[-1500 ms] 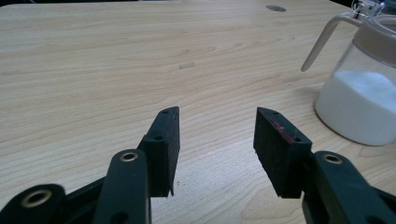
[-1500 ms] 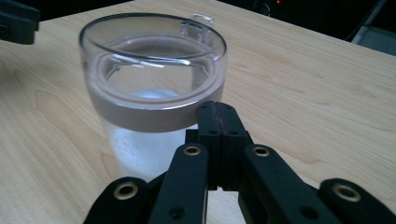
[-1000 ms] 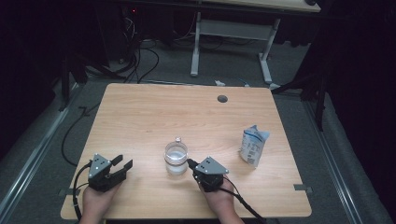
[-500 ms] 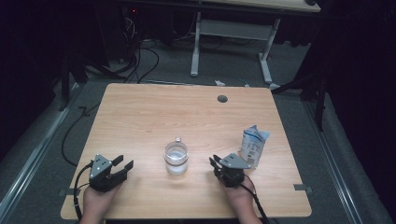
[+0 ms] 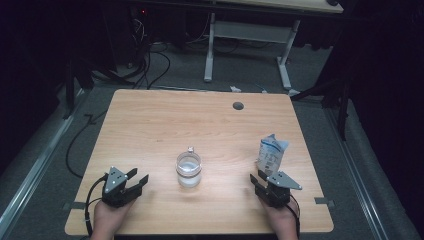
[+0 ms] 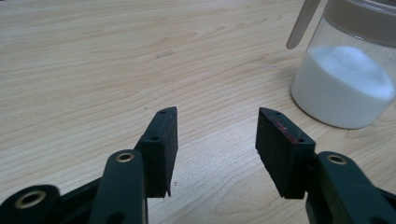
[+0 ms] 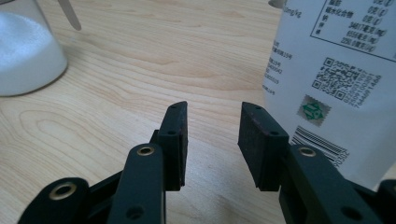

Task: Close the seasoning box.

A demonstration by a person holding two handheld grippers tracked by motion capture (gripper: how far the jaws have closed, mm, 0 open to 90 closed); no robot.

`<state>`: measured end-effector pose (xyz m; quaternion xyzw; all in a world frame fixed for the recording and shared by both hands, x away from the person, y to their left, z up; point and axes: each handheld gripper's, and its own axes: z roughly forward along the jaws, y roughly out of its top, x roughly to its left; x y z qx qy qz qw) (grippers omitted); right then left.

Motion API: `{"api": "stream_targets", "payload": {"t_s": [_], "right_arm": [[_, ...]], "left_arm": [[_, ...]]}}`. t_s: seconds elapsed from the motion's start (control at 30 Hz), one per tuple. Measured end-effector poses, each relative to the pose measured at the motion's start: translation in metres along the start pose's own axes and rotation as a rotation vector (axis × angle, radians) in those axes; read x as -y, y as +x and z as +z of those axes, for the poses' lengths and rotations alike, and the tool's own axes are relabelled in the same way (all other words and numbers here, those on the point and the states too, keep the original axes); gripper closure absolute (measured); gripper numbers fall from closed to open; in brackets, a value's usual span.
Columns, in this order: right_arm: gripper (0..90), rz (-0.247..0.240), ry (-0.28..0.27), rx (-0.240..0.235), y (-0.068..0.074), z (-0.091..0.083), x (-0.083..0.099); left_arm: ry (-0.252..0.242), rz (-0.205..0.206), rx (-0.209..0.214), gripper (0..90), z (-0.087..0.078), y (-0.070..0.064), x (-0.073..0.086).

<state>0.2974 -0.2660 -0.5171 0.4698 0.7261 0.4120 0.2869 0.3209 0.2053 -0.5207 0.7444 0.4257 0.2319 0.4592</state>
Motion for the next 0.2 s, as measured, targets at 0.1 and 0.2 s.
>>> {"api": "stream_targets", "payload": {"t_s": [0.1, 0.2], "right_arm": [[62.8, -0.004, 0.007, -0.002, 0.0007, 0.0010, 0.0010], [62.4, -0.002, 0.007, -0.002, 0.0015, 0.0018, 0.0010]], "left_arm": [[0.000, 0.007, 0.000, 49.2, 0.0001, -0.0009, -0.0002], [-0.003, 0.009, 0.011, 47.6, -0.0015, -0.0004, 0.0000]]}}
